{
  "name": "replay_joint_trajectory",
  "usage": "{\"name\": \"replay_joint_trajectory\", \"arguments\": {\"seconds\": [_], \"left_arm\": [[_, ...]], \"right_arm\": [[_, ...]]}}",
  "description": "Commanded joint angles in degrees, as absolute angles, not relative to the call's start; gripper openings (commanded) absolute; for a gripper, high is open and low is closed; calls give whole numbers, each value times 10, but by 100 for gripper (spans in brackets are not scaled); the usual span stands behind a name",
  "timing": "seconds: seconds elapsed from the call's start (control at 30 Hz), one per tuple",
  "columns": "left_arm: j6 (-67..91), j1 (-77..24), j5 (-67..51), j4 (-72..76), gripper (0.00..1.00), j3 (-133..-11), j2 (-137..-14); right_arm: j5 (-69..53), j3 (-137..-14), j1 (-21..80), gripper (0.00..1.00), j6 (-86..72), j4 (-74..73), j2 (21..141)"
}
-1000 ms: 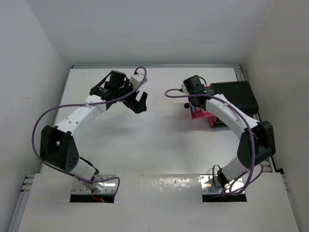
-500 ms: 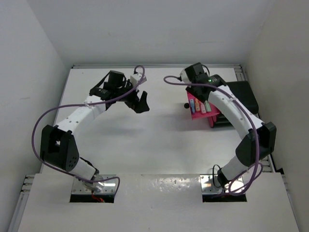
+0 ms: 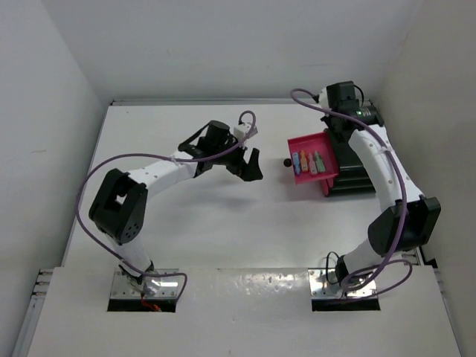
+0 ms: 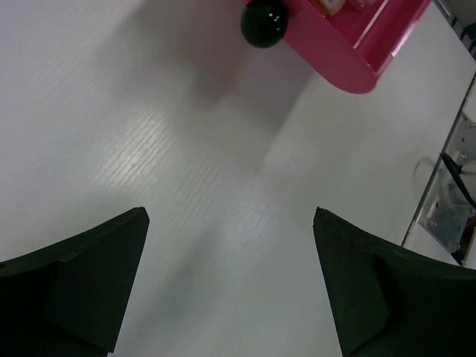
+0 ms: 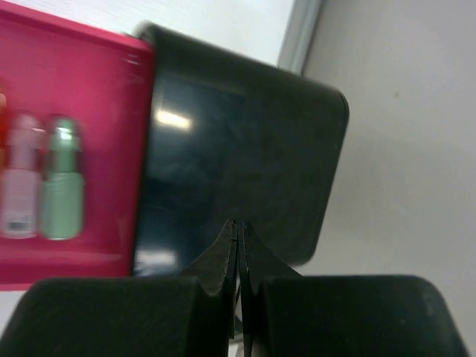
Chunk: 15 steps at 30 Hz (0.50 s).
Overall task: Sort the stationery into containers
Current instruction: Close the drawer in the storage box.
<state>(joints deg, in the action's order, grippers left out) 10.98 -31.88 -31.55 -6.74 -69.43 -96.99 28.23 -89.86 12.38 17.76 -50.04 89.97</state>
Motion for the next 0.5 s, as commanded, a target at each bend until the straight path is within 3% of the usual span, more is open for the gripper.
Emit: {"name": "replay_joint_trajectory", "arguments": {"seconds": [0.0, 0.23, 0.47], "left_arm": [[162, -332, -246, -39, 100, -736, -1000], [264, -361, -211, 35, 100, -743, -1048], [322, -385, -185, 7, 100, -816, -1119]], "right_arm": [[291, -897, 93, 0, 171, -486, 896], [263, -873, 53, 0, 170, -501, 886], [229, -876, 27, 0, 157, -532, 902]]}}
